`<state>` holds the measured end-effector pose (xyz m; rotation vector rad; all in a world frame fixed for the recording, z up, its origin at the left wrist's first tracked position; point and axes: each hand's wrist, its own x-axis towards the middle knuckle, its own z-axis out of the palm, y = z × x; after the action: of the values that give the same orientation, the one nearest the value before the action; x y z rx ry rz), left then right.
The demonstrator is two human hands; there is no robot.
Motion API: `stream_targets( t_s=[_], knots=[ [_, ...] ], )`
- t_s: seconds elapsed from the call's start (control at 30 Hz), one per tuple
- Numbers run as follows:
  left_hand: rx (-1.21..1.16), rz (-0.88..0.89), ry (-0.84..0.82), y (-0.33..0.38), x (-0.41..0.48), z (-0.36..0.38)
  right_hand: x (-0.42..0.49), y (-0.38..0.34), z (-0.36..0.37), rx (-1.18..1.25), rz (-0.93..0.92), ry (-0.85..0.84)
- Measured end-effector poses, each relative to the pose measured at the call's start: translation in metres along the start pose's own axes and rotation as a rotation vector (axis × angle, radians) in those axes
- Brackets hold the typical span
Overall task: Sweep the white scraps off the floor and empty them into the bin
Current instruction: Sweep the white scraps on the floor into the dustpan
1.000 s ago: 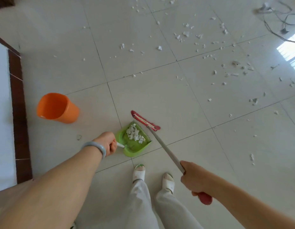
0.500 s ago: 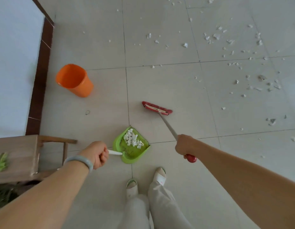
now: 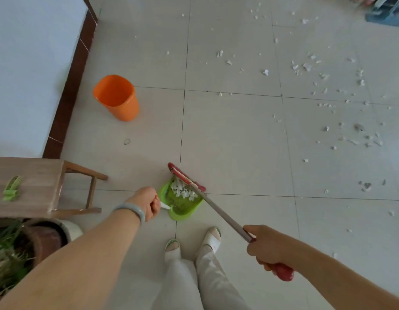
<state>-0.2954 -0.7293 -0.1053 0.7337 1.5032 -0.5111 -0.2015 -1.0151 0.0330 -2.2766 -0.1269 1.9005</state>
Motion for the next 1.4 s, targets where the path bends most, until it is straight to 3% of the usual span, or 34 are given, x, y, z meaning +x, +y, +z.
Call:
stream_targets(
  t_s=[0.3, 0.53, 0.73, 0.93, 1.23, 1.4],
  knots=[
    [-0.103, -0.014, 0.012, -0.032, -0.006, -0.045, 0.054, -0.065, -0.022, -0.197, -0.012, 0.212],
    [-0.091, -0.019, 0.008, -0.035, 0.0, -0.057, 0.068, -0.075, 0.009, -0.333, -0.013, 0.109],
    [0.001, -0.005, 0.019, -0.027, 0.0, -0.038, 0.039, -0.041, 0.053, -0.253, -0.009, -0.034],
    [0.104, -0.004, 0.061, -0.029, -0.01, -0.041, 0.016, -0.019, 0.021, -0.151, -0.008, 0.045],
    [0.104, -0.04, 0.109, -0.065, -0.028, -0.105, 0.044, -0.036, 0.008, -0.119, 0.042, 0.226],
    [0.112, -0.054, 0.145, -0.082, -0.032, -0.128, 0.05, -0.051, 0.049, -0.098, 0.064, 0.157]
  ],
)
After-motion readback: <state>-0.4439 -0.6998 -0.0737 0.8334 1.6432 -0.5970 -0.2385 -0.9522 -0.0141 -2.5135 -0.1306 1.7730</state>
